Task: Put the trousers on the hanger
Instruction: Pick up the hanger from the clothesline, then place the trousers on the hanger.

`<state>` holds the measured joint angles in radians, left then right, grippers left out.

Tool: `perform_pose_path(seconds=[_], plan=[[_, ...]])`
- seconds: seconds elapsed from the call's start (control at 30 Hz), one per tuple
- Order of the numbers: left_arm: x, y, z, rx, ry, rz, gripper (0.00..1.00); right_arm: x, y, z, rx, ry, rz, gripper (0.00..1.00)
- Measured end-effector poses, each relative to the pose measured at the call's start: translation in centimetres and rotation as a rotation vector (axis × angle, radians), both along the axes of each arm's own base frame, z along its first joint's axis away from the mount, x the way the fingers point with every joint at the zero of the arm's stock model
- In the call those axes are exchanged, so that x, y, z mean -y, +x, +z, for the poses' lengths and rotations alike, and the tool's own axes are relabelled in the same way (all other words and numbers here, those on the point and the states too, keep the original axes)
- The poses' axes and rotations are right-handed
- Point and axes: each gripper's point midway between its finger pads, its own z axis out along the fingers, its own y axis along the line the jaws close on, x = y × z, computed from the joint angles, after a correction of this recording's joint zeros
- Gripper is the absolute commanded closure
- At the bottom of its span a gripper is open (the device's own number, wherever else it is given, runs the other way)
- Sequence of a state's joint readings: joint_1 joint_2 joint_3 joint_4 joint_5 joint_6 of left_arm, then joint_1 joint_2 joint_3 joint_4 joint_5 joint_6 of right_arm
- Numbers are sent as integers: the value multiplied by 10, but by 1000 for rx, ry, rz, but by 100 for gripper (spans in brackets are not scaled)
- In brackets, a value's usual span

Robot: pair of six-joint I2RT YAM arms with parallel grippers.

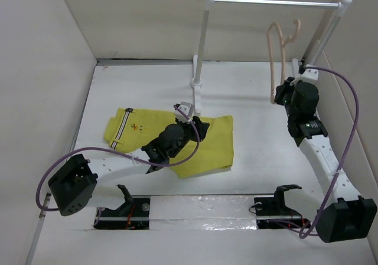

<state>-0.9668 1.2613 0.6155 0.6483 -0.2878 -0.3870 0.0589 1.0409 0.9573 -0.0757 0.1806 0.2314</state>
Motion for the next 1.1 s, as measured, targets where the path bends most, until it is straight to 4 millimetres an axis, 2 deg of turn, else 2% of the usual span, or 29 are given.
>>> perform_pose_path(seconds=[0.07, 0.17, 0.27, 0.33, 0.4, 0.47, 0.53, 0.6, 0.73, 0.83, 0.97, 1.1], plan=[[1, 0, -1, -1, 0, -3, 64, -13, -7, -24, -56, -4, 12, 100], [10, 2, -1, -8, 6, -22, 60, -32, -20, -72, -169, -11, 37, 100], [26, 9, 15, -2, -9, -40, 54, -49, -41, -126, -297, -24, 65, 100], [44, 20, 42, 24, -40, -51, 52, -58, -56, -156, -367, -35, 84, 100], [62, 32, 71, 59, -73, -57, 50, -66, -66, -172, -402, -34, 108, 100], [81, 43, 97, 94, -98, -69, 49, -72, -70, -176, -399, -26, 124, 100], [101, 57, 112, 114, -95, -73, 47, -78, -73, -176, -391, -16, 137, 100], [123, 73, 119, 128, -83, -77, 46, -83, -74, -176, -389, -10, 151, 100], [166, 102, 104, 121, -13, -93, 45, -95, -79, -181, -388, 0, 188, 100], [190, 115, 73, 91, 56, -115, 44, -98, -82, -184, -389, 4, 203, 100], [203, 125, 34, 50, 153, -113, 44, -98, -83, -182, -377, 8, 206, 100], [206, 134, 18, 39, 215, -86, 46, -98, -85, -177, -365, 15, 215, 100]])
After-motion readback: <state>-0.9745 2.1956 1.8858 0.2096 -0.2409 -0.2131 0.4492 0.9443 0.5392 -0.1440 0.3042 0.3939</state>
